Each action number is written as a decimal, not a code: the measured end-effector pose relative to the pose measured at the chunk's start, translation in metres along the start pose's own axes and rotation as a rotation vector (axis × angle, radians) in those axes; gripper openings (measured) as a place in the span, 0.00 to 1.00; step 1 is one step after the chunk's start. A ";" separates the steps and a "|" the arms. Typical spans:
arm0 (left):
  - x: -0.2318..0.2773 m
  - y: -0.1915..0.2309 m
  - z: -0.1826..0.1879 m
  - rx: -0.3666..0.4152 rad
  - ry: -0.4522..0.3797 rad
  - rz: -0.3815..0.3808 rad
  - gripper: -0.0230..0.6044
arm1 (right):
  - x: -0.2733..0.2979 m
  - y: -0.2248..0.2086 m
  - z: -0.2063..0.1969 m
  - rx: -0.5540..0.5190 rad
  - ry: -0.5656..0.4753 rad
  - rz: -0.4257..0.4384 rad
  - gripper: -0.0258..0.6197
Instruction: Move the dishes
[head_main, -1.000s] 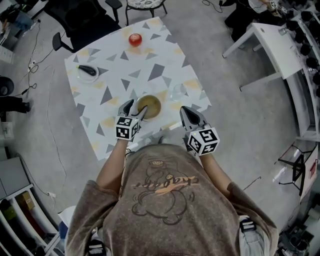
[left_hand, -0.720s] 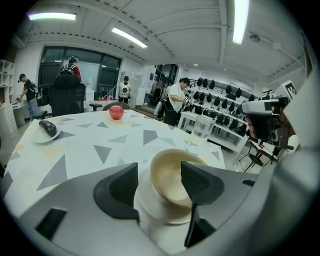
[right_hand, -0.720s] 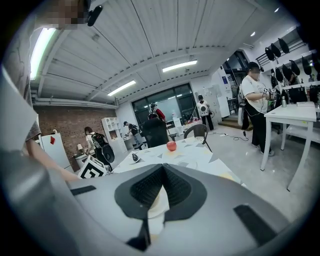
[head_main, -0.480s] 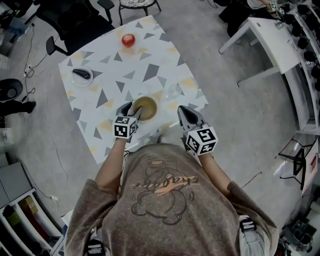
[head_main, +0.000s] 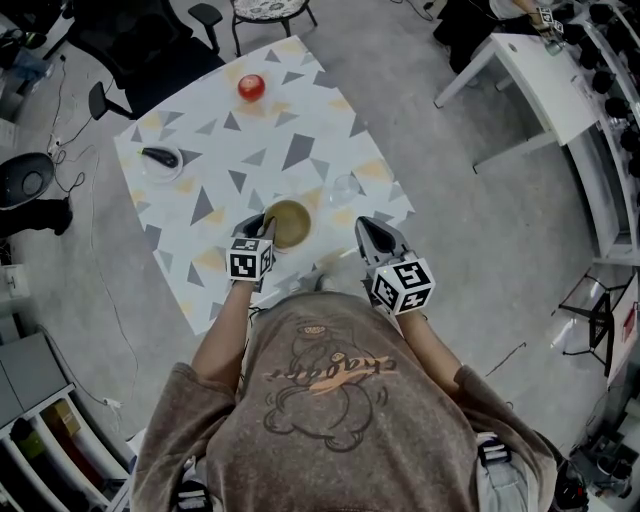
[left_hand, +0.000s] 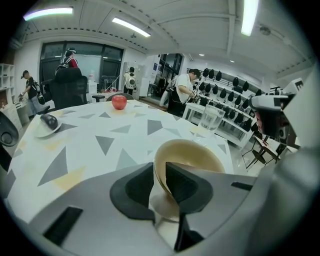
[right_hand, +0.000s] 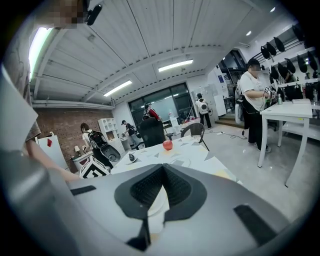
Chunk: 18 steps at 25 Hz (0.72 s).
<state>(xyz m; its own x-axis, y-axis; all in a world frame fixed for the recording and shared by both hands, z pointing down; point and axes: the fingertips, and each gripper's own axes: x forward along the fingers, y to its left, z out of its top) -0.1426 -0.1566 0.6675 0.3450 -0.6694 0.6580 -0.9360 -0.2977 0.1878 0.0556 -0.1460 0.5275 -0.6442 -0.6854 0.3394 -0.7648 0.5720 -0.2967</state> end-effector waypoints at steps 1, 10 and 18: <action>0.000 0.000 0.000 -0.003 0.000 0.002 0.16 | 0.000 0.000 0.000 0.001 0.000 0.000 0.04; 0.000 -0.003 0.009 -0.001 -0.027 0.000 0.10 | -0.003 -0.003 -0.001 0.006 0.000 -0.006 0.04; -0.008 -0.008 0.022 -0.017 -0.076 -0.016 0.09 | 0.000 0.001 0.000 0.001 0.000 0.008 0.04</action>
<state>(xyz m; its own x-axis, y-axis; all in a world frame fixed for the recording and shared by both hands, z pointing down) -0.1365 -0.1641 0.6448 0.3637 -0.7145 0.5976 -0.9311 -0.2975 0.2110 0.0544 -0.1454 0.5267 -0.6500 -0.6810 0.3372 -0.7599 0.5767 -0.3001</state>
